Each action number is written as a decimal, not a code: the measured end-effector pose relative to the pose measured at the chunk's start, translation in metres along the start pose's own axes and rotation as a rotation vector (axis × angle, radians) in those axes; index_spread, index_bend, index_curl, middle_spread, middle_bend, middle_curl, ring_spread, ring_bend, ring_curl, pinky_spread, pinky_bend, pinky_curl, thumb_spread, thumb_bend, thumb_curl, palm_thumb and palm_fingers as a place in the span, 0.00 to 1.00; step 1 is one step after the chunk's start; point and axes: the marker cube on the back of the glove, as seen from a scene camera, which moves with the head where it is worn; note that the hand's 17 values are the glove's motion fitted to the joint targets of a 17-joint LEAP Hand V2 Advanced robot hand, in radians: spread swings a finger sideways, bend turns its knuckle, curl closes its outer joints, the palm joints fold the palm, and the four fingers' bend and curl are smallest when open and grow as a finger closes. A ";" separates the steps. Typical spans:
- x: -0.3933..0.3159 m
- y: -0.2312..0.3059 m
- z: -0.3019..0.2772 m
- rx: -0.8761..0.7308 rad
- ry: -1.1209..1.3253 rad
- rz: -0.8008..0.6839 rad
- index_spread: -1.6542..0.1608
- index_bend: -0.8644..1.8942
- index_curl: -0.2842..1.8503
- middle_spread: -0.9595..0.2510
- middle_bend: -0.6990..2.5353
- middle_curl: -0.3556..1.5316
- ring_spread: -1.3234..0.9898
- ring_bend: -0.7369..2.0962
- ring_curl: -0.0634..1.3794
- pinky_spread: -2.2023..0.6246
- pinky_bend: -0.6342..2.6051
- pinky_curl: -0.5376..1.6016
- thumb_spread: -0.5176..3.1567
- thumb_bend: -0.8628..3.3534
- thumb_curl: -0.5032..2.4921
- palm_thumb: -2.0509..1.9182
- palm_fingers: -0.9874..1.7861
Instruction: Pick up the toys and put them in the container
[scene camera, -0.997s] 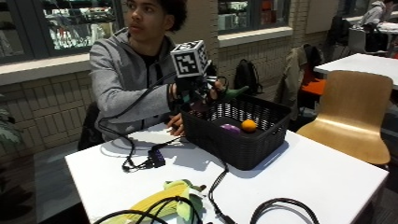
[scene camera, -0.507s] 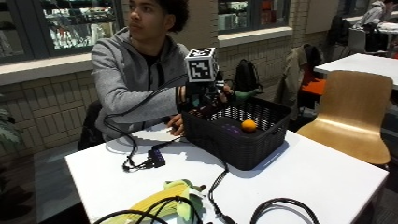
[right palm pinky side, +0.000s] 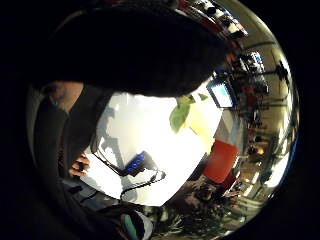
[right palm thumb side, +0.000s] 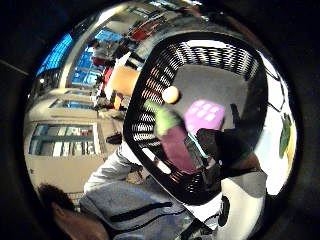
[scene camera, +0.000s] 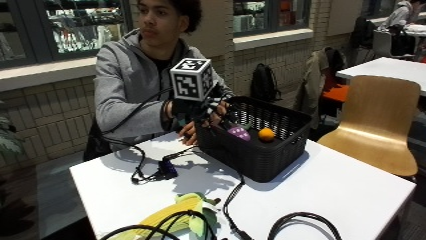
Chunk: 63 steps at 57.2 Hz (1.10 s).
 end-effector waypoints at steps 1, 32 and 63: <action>0.008 0.002 0.000 0.004 -0.001 0.017 0.74 0.36 0.30 0.81 0.26 0.49 0.54 0.43 0.39 0.77 0.56 0.43 0.50 0.20 0.39 0.56 0.32; 0.223 0.058 0.038 -0.035 0.119 0.196 0.75 0.37 0.30 0.82 0.29 0.45 0.53 0.41 0.36 0.78 0.50 0.40 0.52 0.20 0.32 0.58 0.35; 0.245 0.008 0.113 -0.005 0.165 0.256 0.73 0.33 0.20 0.82 0.28 0.39 0.52 0.50 0.38 0.76 0.59 0.43 0.53 0.21 0.29 0.59 0.39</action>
